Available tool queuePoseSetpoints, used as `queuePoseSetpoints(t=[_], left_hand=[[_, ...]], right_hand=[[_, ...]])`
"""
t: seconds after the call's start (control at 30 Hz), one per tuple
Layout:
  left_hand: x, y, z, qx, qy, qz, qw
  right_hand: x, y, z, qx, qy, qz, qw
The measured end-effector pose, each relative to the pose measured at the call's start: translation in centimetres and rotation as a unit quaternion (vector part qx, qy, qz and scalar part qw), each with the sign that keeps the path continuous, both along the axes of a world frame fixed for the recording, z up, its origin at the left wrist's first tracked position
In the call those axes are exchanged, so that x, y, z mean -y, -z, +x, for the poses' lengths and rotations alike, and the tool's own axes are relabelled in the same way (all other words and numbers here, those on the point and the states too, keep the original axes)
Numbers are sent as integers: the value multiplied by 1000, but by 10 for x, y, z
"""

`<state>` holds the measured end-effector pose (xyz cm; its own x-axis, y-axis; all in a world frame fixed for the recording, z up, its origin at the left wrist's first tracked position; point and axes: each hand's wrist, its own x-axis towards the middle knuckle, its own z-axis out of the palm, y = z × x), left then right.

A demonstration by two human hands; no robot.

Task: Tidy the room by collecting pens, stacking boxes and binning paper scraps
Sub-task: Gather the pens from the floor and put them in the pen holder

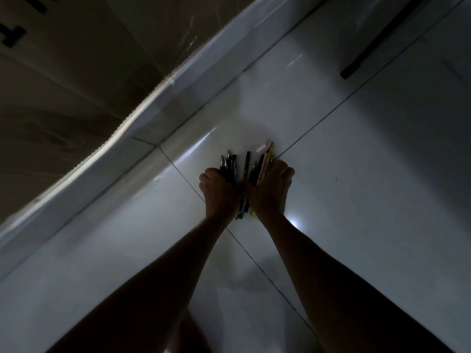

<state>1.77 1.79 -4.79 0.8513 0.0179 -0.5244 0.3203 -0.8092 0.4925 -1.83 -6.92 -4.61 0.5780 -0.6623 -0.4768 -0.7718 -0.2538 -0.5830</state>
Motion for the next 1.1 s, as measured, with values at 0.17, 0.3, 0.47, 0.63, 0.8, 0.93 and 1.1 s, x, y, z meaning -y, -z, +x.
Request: queuePoseSetpoints(t=[0.17, 0.3, 0.47, 0.63, 0.8, 0.93, 1.1], left_hand=[[1, -2, 2, -23, -15, 1, 1000], [0, -2, 5, -28, -2, 13, 1000], [0, -2, 0, -33, -12, 4, 999], [-1, 0, 0, -47, -6, 5, 999], [-1, 0, 1, -56, 14, 16, 998], [-4, 2, 5, -75, 30, 21, 996], [-12, 3, 14, -90, 65, 32, 993]], right_hand=[[0, -2, 3, -21, -16, 9, 1000], [0, -5, 6, -36, -14, 18, 999], [-5, -8, 6, -80, -6, 7, 997], [-12, -6, 5, -88, -4, 4, 996], [-22, -6, 5, -58, 13, 24, 998], [-27, -6, 2, -40, 20, 31, 999], [-29, -9, 3, -36, 32, 55, 997]])
